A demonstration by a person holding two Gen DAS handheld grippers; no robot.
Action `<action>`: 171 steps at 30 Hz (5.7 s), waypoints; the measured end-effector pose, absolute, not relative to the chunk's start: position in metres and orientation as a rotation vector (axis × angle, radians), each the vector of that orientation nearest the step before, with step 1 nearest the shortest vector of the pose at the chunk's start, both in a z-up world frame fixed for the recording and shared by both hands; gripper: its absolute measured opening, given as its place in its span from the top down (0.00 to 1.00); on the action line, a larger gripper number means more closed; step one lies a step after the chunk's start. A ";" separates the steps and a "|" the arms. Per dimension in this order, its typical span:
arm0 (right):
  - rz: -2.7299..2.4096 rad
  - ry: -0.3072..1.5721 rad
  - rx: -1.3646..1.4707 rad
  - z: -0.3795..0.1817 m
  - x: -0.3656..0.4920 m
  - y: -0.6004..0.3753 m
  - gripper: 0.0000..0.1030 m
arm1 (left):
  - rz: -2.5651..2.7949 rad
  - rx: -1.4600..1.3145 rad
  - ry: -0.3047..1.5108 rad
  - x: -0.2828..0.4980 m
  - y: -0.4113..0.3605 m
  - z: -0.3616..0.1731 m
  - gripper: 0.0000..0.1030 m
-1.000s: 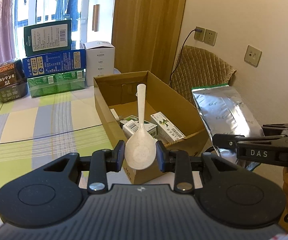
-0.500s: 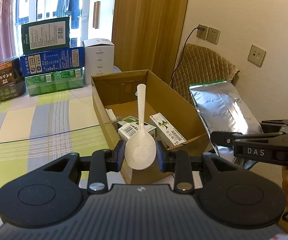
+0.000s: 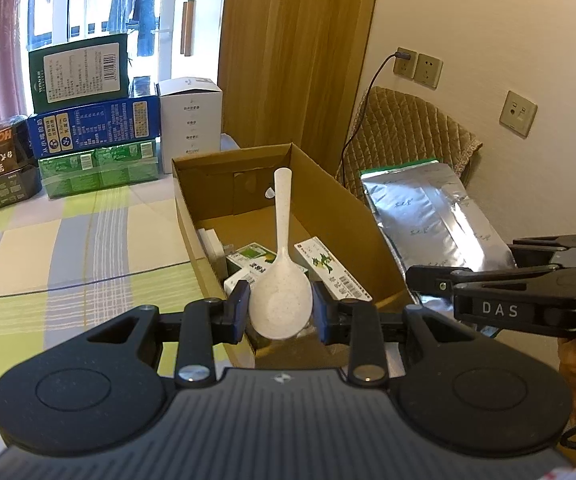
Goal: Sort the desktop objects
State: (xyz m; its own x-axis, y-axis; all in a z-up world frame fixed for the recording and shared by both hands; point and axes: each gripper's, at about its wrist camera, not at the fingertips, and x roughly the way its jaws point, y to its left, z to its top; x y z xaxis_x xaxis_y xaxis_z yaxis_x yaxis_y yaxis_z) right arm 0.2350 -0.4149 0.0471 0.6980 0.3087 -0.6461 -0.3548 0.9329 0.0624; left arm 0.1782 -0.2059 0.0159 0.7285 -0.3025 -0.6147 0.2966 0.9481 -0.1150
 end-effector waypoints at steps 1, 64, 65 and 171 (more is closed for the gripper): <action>0.374 0.708 -0.072 0.047 0.238 -0.414 0.63 | -0.330 -0.011 0.680 0.182 -0.207 0.016 0.73; 0.425 0.752 -0.160 0.037 0.324 -0.389 0.80 | -0.288 -0.047 0.715 0.285 -0.216 -0.005 0.58; 0.426 0.746 -0.163 0.038 0.324 -0.388 0.80 | -0.288 -0.048 0.714 0.284 -0.215 -0.005 0.58; 0.295 0.718 -0.011 0.072 0.106 -0.414 0.02 | -0.119 -0.065 0.696 0.064 -0.182 0.018 0.01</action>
